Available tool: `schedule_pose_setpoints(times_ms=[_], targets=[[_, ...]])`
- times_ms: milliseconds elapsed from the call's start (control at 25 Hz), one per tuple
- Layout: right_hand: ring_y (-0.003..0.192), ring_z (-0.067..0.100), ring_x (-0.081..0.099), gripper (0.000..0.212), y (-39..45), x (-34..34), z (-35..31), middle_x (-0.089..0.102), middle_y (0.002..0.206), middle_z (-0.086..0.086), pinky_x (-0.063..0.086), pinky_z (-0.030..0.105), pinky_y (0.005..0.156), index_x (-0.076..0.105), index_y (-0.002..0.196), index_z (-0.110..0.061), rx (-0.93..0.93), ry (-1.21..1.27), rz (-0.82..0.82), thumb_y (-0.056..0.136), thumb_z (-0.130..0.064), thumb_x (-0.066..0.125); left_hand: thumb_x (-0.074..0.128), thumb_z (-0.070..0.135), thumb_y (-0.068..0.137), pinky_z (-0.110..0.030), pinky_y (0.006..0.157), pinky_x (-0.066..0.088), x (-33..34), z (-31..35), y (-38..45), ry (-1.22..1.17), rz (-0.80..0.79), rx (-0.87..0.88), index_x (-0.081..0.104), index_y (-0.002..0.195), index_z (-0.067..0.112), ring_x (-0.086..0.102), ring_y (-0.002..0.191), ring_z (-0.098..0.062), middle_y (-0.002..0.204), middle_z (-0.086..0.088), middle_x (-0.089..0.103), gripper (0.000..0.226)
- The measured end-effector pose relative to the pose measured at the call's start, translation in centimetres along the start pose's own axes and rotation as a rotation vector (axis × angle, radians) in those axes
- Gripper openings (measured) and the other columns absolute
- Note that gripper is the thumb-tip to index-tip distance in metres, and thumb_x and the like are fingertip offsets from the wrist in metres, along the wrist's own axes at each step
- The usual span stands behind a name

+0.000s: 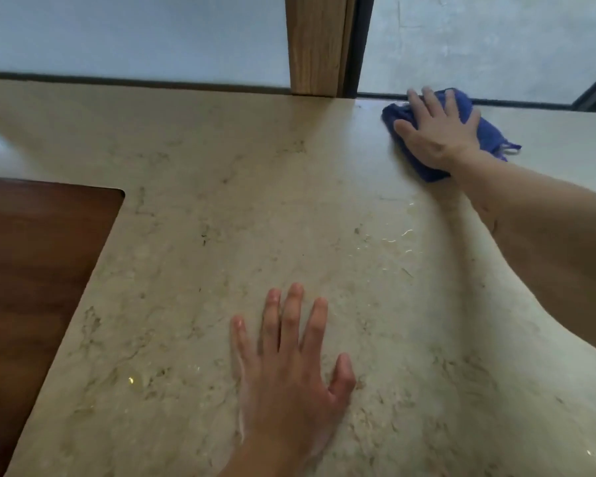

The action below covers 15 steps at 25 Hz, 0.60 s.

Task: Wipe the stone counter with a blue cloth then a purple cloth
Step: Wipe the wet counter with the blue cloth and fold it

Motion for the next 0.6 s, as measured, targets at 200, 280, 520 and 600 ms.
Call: schedule_pose_setpoints(times_ms=[200,280,520,600], targets=[[0.155,0.024,-0.006,0.068,-3.0,1.1,-1.0,0.0,0.169,-0.009,-0.003,0.061,0.12,0.005,0.158,-0.04,-0.284,-0.119,0.022,0.096,-0.068,0.011,0.046,0.055,0.083,-0.068,0.114,0.014,-0.3,0.2,0.0,0.004,-0.038,-0.027,0.042,0.146,0.026,0.021,0.151,-0.028,0.161,-0.004,0.031,0.069],[0.155,0.023,-0.007,0.071,-5.9,1.6,-1.9,0.0,0.169,-0.01,-0.003,0.06,0.121,0.005,0.158,-0.041,-0.342,-0.111,0.009,0.093,-0.071,0.008,0.04,0.056,0.086,-0.066,0.116,0.009,-0.5,0.1,0.3,-0.01,-0.063,-0.047,0.036,0.148,0.028,0.017,0.152,-0.027,0.163,-0.002,0.026,0.068],[0.153,0.018,-0.014,0.074,-21.3,5.2,-2.6,-0.006,0.166,-0.016,-0.007,0.057,0.121,-0.002,0.156,-0.046,-0.38,-0.086,-0.02,0.088,-0.075,0.002,0.022,0.059,0.087,-0.062,0.118,-0.004,-1.2,0.2,0.2,-0.07,-0.103,-0.057,0.022,0.151,0.032,0.001,0.153,-0.023,0.165,0.002,0.011,0.069],[0.153,0.016,-0.013,0.071,-27.5,6.8,-2.6,-0.003,0.166,-0.017,-0.006,0.054,0.122,-0.002,0.156,-0.046,-0.347,-0.096,0.01,0.091,-0.074,0.002,0.024,0.059,0.088,-0.063,0.118,-0.003,-1.2,-0.1,0.2,-0.084,-0.084,-0.049,0.023,0.15,0.032,0.002,0.153,-0.023,0.165,0.002,0.013,0.068]])
Point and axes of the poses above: each hand's wrist, its own y-axis towards the middle knuckle, its own x-axis out of the palm, z = x × y, the point moved 4 cm from there along y, towards the middle knuckle
